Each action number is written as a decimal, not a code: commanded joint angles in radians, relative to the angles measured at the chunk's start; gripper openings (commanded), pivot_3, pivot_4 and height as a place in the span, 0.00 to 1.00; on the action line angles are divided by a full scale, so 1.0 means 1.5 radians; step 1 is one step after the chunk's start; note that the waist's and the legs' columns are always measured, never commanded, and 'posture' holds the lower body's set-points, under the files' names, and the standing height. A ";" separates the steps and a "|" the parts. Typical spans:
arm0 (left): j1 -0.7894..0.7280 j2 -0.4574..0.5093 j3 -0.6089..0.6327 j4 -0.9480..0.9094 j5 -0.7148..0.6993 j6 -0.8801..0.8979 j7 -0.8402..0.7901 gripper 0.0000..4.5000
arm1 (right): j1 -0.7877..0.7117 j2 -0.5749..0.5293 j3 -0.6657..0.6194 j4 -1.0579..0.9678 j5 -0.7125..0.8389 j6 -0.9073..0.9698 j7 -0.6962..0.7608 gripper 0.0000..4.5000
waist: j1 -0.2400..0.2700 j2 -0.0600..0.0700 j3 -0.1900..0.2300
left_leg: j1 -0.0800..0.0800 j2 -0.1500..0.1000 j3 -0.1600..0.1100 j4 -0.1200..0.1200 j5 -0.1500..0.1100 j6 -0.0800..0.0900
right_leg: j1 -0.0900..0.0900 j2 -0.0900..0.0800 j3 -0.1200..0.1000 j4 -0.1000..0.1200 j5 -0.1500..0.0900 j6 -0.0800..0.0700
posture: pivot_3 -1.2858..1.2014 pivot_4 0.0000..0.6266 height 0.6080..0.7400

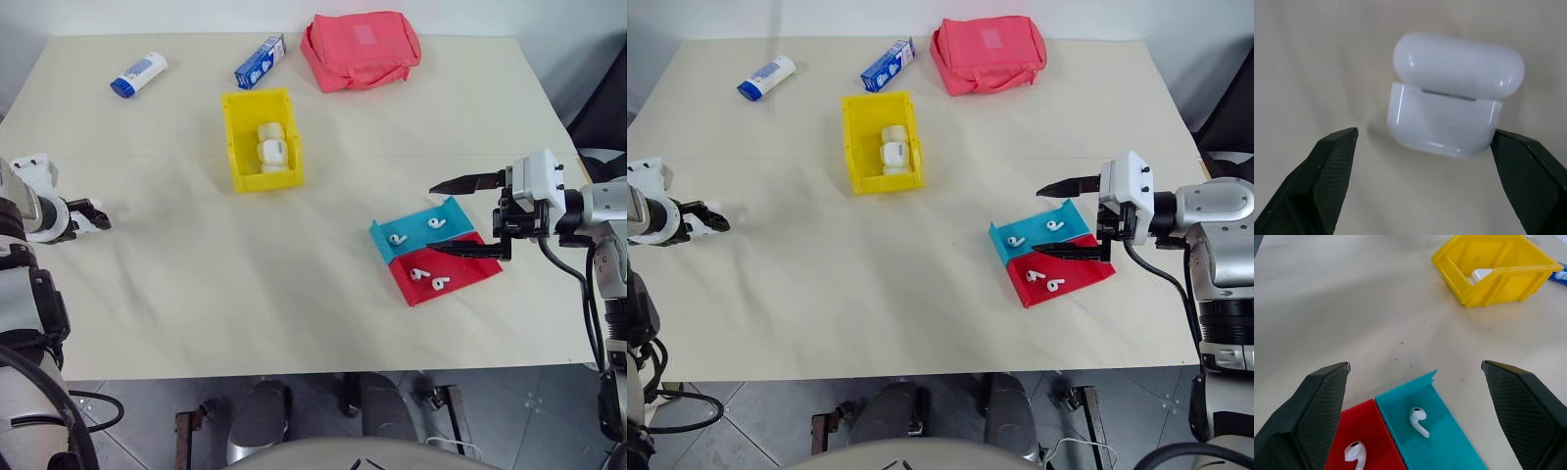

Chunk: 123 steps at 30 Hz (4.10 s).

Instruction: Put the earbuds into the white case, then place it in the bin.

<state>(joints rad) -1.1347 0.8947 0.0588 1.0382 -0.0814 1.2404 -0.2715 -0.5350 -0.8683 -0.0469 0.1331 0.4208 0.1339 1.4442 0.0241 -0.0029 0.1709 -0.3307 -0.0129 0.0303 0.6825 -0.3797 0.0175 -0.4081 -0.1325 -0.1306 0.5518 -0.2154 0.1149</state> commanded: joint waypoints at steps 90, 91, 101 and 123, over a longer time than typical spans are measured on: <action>0.373 -0.396 -0.083 -0.640 -0.263 -0.699 -0.678 0.62 | 0.366 -0.214 -0.141 -0.510 0.037 0.464 -0.292 0.80 | 0.017 0.001 -0.002 | -0.002 0.006 0.000 0.010 -0.005 0.007 | 0.000 0.000 0.003 0.001 0.002 -0.001 | 0.52 0.24 1.00; 0.377 -0.395 -0.084 -0.647 -0.263 -0.697 -0.678 0.62 | 0.350 -0.217 -0.125 -0.511 0.036 0.475 -0.297 0.80 | 0.017 0.001 -0.002 | -0.002 0.006 0.000 0.010 -0.005 0.007 | 0.000 0.000 0.003 0.000 0.002 -0.001 | 0.52 0.24 1.00; 0.419 -0.383 -0.101 -0.706 -0.266 -0.675 -0.663 0.62 | 0.252 -0.263 0.022 -0.490 -0.032 0.440 -0.272 0.60 | 0.017 0.002 -0.002 | -0.003 0.006 -0.001 0.010 -0.006 0.007 | 0.000 0.000 0.002 -0.001 0.002 -0.001 | 0.52 0.24 1.00; 0.451 -0.374 -0.109 -0.752 -0.273 -0.674 -0.630 0.62 | 0.125 -0.255 0.202 -0.352 -0.215 0.295 -0.172 0.40 | 0.013 0.002 -0.002 | -0.003 0.006 -0.001 0.010 -0.006 0.007 | 0.000 0.000 0.002 -0.001 0.002 -0.001 | 0.52 0.24 1.00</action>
<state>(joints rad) -0.4587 0.3296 -0.1018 -0.0408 -0.4674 0.2326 -1.2222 -0.3354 -1.2514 0.2651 -0.3949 0.1142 0.5895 1.1767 0.0429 0.0008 0.1675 -0.3349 -0.0038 0.0295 0.6975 -0.3885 0.0278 -0.4086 -0.1326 -0.1275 0.5508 -0.2131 0.1136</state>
